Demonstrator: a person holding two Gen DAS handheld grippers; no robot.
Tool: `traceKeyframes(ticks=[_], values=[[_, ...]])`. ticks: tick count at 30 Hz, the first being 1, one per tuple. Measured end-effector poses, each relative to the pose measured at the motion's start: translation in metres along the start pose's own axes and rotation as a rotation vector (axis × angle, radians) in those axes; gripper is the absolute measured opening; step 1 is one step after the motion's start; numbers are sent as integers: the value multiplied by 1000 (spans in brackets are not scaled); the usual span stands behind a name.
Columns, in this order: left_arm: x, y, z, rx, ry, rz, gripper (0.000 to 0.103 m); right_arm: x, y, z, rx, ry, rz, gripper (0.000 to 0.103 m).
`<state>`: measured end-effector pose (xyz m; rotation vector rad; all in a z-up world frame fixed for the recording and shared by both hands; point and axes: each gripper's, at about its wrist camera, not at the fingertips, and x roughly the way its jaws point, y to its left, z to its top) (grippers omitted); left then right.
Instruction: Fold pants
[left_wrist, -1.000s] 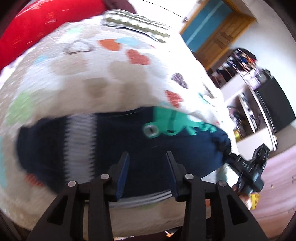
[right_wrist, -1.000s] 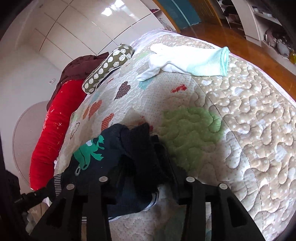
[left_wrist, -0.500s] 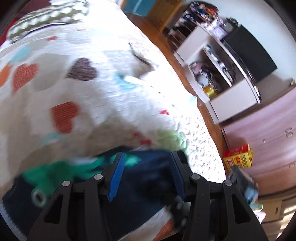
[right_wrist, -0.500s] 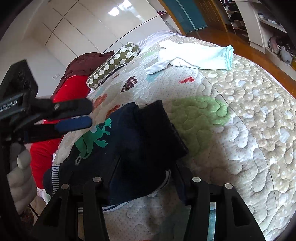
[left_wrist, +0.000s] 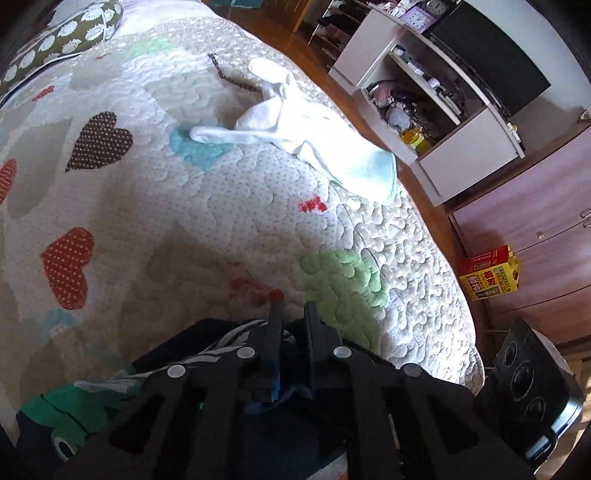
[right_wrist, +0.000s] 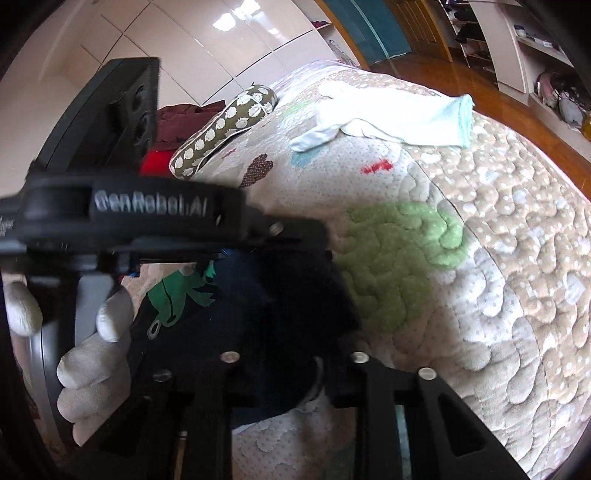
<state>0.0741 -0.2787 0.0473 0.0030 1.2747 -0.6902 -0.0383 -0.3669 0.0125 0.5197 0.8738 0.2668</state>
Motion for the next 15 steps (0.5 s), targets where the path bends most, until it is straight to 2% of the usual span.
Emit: traceKeyframes(ticks=[5, 7, 9, 11, 12, 13, 15], values=[[-71, 19, -27, -28, -165, -1, 10, -10, 35, 9, -72, -23, 51, 22], [-95, 39, -49, -72, -229, 1, 10, -6, 57, 8, -110, -2, 100, 22], [-112, 66, -75, -160, -278, 12, 12, 4, 78, 2, -147, 33, 155, 24], [-122, 97, -106, -254, -289, 31, 25, 23, 101, -12, -199, 98, 187, 33], [-126, 113, -125, -298, -292, 42, 26, 36, 108, -18, -216, 148, 199, 48], [-133, 124, -140, -328, -298, 54, 27, 48, 113, -26, -224, 195, 203, 55], [-150, 140, -170, -370, -325, 85, 34, 66, 121, -41, -243, 258, 189, 55]])
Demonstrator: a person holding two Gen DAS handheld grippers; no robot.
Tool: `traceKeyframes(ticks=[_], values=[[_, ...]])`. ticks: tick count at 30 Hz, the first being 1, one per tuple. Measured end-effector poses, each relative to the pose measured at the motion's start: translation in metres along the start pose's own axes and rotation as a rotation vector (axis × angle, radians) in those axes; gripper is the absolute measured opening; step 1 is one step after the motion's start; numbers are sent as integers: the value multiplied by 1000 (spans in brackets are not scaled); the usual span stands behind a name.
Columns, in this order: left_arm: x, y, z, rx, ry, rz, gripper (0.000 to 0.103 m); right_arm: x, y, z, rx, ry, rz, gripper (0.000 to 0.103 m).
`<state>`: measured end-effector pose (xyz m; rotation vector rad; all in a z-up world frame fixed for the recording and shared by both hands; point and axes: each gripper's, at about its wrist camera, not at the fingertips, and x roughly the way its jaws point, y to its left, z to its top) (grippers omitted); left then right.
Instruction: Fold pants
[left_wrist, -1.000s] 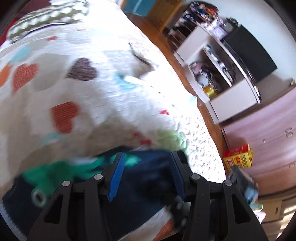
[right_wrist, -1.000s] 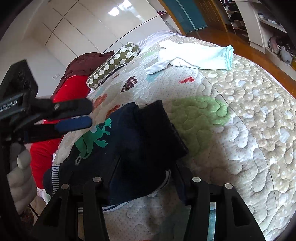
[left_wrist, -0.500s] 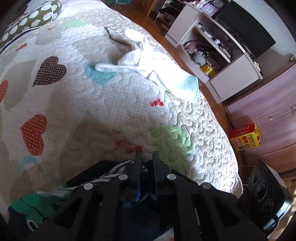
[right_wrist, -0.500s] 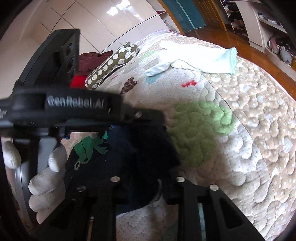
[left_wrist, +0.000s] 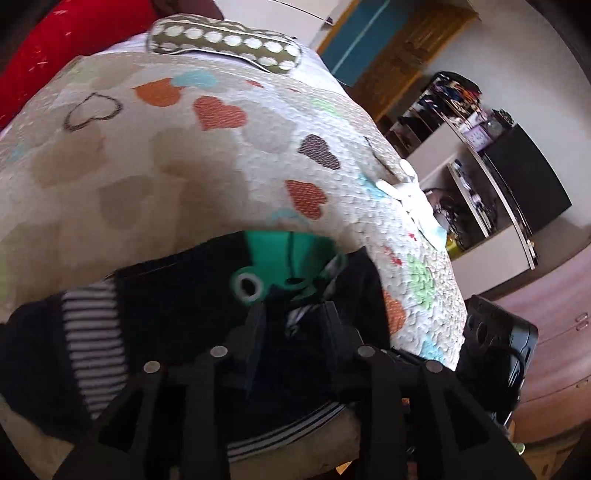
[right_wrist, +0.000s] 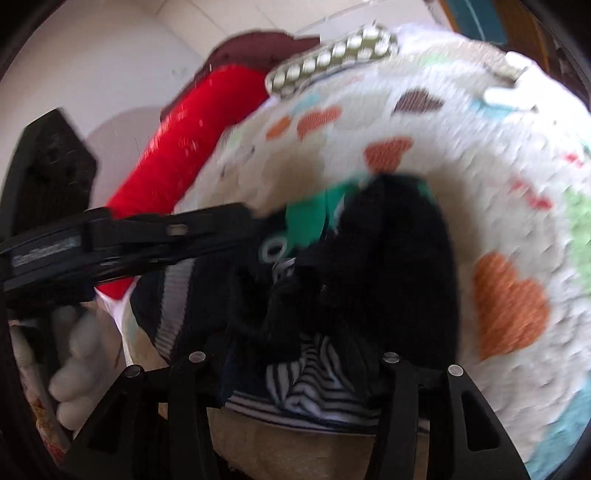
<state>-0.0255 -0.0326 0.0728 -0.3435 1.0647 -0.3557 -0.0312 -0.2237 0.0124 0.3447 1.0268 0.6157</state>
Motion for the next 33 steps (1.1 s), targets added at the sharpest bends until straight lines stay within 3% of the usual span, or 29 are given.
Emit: traceKeyframes(ticks=[2, 3, 7, 11, 13, 15, 20, 23, 26, 30, 33], values=[[-26, 21, -15, -35, -54, 24, 49, -3, 8, -4, -25, -17, -16, 55], [-41, 33, -23, -64, -91, 30, 51, -8, 9, -2, -23, -18, 0, 55], [-76, 65, -48, -179, -160, 0, 53, -35, 11, 6, 0, -87, 14, 55], [-80, 85, -66, -273, -172, -17, 53, -48, 22, 14, 1, -136, -34, 53], [-79, 90, -72, -294, -166, -6, 53, -38, 22, 22, 3, -105, -99, 32], [-80, 91, -76, -301, -163, 11, 53, -14, 24, 30, 1, -38, -128, 25], [-87, 95, -82, -325, -166, 23, 53, 34, 24, 37, -45, 92, -189, 25], [-96, 98, -88, -327, -182, 38, 54, 24, 22, 39, -29, 72, -134, 26], [-97, 99, -91, -328, -190, 34, 54, -17, 24, 45, -17, -24, -74, 26], [-89, 89, -91, -306, -185, 13, 54, -35, 31, 59, -36, -61, -126, 26], [-90, 86, -94, -292, -181, 30, 54, -28, 25, 61, 22, -53, -260, 26]])
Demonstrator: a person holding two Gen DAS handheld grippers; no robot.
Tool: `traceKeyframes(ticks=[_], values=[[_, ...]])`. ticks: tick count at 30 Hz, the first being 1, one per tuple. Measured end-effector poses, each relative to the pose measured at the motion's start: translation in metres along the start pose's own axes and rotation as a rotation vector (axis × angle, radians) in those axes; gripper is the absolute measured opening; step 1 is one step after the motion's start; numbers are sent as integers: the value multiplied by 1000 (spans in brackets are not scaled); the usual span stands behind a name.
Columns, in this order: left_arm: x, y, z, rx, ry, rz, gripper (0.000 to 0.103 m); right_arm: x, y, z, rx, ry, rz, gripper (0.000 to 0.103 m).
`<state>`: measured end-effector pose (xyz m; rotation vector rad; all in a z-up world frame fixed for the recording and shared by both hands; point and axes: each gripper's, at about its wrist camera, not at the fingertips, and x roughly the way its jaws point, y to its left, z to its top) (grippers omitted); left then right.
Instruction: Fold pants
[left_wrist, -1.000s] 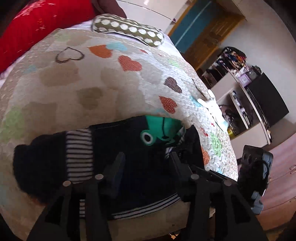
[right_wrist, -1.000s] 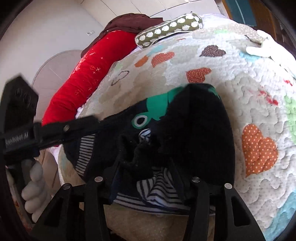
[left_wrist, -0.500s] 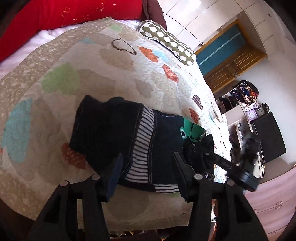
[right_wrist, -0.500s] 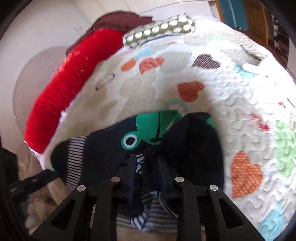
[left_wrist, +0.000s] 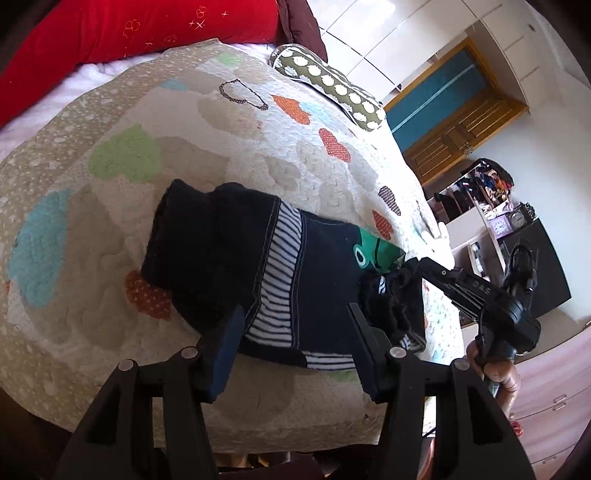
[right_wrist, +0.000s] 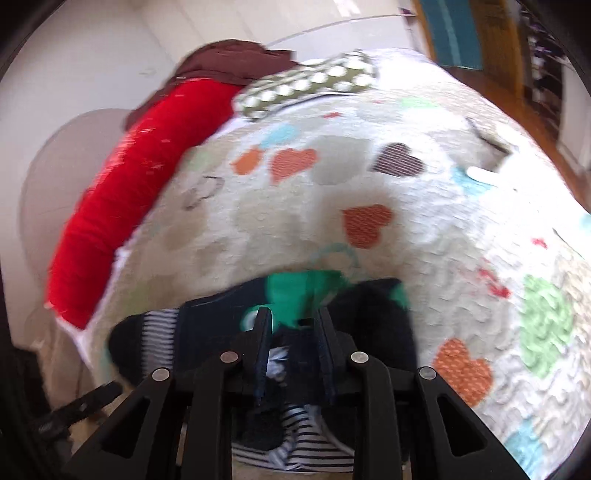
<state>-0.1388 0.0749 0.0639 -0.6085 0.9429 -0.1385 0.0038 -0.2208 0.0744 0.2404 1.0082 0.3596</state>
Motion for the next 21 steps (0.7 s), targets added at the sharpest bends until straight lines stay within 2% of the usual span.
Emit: traceKeyframes(ticks=[1, 4, 9, 15, 21], values=[[-2, 2, 0, -1, -4, 4, 54, -2, -6, -4, 45, -10, -29, 26], [-7, 13, 2, -26, -14, 5, 56, -9, -22, -22, 114, -47, -23, 27], [-3, 27, 3, -77, -11, -11, 57, 6, -34, -36, 86, 0, -23, 27], [-4, 30, 0, -79, -3, -5, 57, 38, -10, -10, -9, 41, 18, 27], [-14, 47, -1, -120, -32, 12, 58, 68, -18, 2, 38, 80, 24, 27]])
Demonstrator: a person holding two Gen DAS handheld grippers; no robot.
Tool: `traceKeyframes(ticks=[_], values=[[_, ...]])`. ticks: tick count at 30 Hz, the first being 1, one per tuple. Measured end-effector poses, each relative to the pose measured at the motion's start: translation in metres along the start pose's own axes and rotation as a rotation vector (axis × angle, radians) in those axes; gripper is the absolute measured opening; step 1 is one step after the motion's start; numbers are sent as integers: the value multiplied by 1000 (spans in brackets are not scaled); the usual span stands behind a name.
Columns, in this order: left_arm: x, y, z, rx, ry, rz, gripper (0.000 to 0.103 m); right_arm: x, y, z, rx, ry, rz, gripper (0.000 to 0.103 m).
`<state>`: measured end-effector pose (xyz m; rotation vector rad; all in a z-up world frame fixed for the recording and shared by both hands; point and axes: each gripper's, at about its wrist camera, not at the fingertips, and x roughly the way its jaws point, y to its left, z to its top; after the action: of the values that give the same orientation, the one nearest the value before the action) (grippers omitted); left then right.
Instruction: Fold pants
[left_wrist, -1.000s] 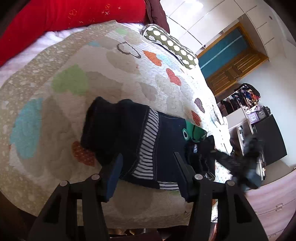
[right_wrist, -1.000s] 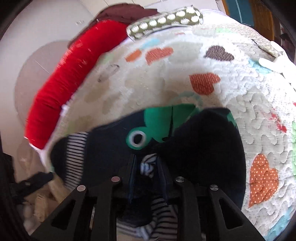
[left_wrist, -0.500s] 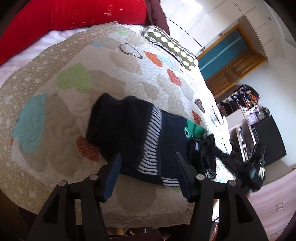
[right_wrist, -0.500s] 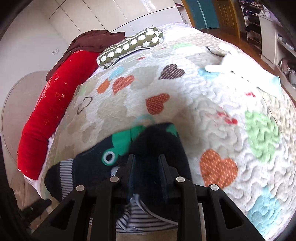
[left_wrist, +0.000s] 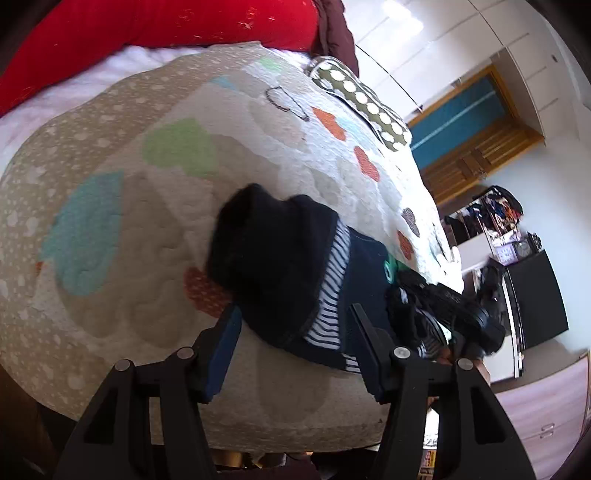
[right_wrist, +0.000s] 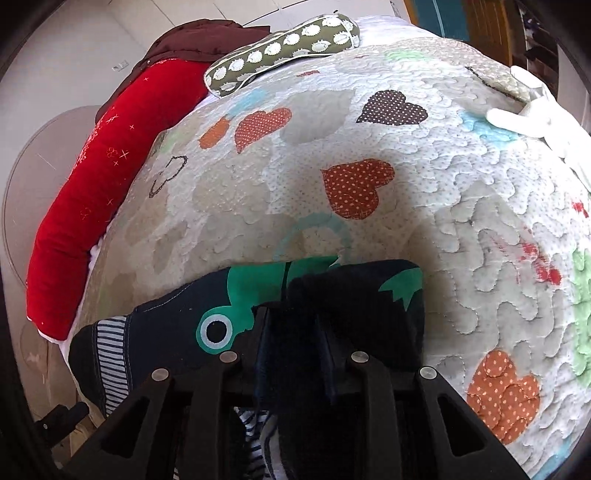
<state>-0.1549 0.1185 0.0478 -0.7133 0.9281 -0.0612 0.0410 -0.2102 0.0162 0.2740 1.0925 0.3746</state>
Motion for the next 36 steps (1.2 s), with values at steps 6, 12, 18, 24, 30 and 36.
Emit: traceKeyframes(ticks=[6, 12, 18, 24, 30, 36], values=[[6, 19, -1, -67, 17, 0, 58, -35, 21, -13, -95, -40, -52, 32], [20, 23, -6, -96, 54, -1, 58, -28, 49, -37, -197, 11, -5, 46], [26, 29, -11, -105, 72, 0, 58, -6, 56, -44, -218, 54, -55, 50], [-7, 23, -6, 10, -63, 69, 54, -26, 78, -32, -264, 75, -53, 53], [-22, 45, 2, -44, -100, 102, 54, -31, 132, -26, -316, 87, 42, 65], [-27, 63, -5, -102, -92, 103, 54, 15, 195, -36, -354, 234, 179, 68]])
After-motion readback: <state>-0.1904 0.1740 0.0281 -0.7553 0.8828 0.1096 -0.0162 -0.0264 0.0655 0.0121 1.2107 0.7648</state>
